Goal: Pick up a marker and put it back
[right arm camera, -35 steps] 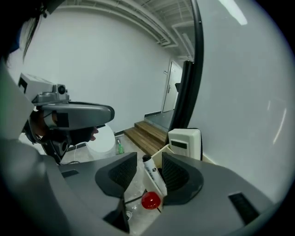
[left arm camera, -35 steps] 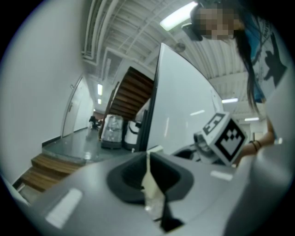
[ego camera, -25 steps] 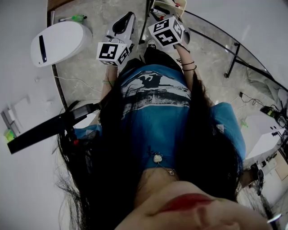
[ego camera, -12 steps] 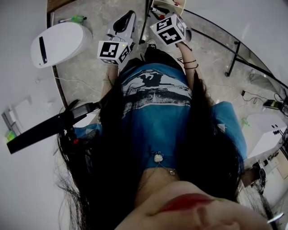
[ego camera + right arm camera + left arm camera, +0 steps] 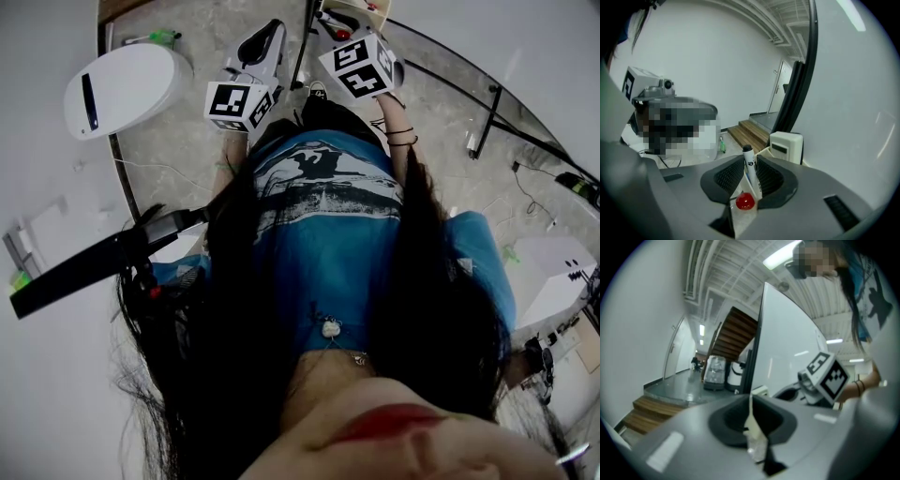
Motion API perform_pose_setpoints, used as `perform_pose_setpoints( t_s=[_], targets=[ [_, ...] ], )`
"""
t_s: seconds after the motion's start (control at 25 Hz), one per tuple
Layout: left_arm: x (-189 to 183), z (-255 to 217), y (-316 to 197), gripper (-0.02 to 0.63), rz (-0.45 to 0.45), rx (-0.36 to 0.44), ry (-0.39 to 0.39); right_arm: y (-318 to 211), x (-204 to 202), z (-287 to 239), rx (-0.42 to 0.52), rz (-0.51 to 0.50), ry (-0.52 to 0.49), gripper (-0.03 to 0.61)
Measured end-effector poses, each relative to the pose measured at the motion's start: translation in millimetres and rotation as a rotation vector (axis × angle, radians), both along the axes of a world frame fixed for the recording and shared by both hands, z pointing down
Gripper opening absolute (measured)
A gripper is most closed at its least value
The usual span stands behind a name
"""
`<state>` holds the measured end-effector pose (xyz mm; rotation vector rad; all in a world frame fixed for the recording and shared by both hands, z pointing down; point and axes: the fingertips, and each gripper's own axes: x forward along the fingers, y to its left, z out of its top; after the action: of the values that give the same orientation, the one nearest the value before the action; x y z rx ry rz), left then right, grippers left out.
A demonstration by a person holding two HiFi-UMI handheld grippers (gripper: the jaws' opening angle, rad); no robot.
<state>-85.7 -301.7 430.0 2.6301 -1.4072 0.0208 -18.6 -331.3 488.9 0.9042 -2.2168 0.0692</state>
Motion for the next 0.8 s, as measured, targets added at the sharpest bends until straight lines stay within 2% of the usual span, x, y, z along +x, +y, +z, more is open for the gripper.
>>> perform_pose_setpoints(
  t_s=[0.16,0.36,0.8],
  targets=[
    [3.2,0.0,1.3,0.008,0.012,0.000,0.003,-5.6,-1.1,-28.2,0.038,0.041,-0.126,0.081],
    [8.5,-0.4,2.5,0.008,0.029,0.001,0.004,-8.8,9.7,-58.8,0.063,0.085,-0.227,0.074],
    [16.6,-3.9,3.4,0.008,0.073,0.014,0.002,0.9,50.3,-152.5,0.218,0.182,-0.426,0.074]
  ],
)
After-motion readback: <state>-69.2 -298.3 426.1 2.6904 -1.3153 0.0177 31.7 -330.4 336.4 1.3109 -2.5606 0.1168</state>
